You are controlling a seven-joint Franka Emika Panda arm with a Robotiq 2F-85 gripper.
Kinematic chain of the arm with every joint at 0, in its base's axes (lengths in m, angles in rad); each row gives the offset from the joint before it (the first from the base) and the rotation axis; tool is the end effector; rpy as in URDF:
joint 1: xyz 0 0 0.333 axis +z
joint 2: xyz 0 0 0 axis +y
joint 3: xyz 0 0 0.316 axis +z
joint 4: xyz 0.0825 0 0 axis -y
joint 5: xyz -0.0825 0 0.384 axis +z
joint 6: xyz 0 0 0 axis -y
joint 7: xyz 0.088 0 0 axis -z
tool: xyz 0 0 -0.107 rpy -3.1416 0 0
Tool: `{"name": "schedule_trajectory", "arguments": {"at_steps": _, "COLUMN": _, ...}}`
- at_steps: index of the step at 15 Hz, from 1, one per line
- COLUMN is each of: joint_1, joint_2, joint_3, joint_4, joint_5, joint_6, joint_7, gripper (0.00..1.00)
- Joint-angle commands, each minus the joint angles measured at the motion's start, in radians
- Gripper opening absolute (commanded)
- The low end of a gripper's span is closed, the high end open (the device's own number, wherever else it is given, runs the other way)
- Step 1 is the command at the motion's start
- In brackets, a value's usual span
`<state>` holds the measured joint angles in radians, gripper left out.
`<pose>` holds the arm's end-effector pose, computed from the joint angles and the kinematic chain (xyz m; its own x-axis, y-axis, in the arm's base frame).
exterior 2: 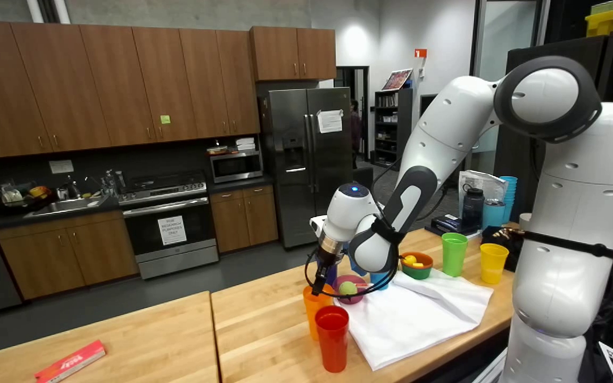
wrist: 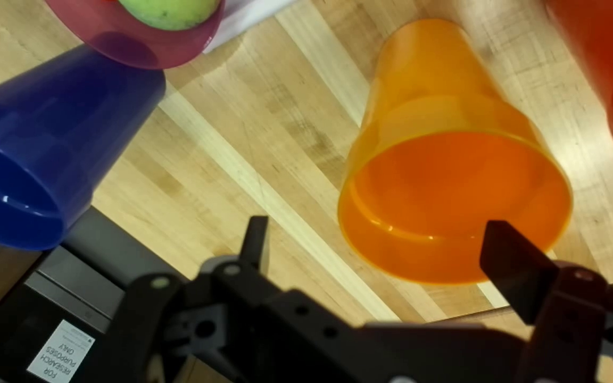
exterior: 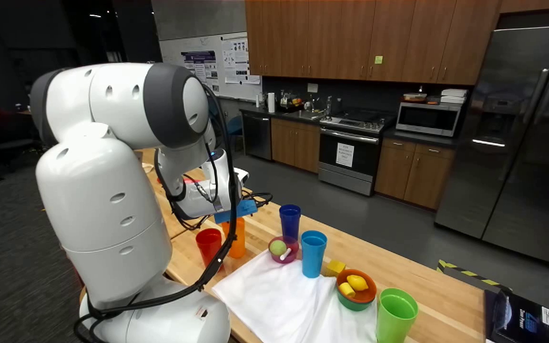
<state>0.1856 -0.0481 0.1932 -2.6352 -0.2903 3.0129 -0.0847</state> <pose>0.4209 0.1898 0.3063 0.6559 0.6563 0.3729 0.6376 -0.7461 0.1916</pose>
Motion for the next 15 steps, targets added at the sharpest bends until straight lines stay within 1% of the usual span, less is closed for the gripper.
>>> {"name": "schedule_trajectory", "arguments": {"at_steps": 1, "joint_1": 0.0, "joint_2": 0.0, "joint_3": 0.0, "joint_4": 0.0, "joint_5": 0.0, "joint_6": 0.0, "joint_7": 0.0, "gripper": 1.0}}
{"name": "schedule_trajectory", "arguments": {"at_steps": 14, "joint_1": 0.0, "joint_2": 0.002, "joint_3": 0.0, "joint_4": 0.002, "joint_5": 0.0, "joint_6": 0.0, "joint_7": 0.0, "gripper": 1.0}}
{"name": "schedule_trajectory", "arguments": {"at_steps": 15, "joint_1": 0.012, "joint_2": -0.002, "joint_3": 0.005, "joint_4": 0.007, "joint_5": 0.049, "joint_6": -0.051, "joint_7": 0.02, "gripper": 1.0}}
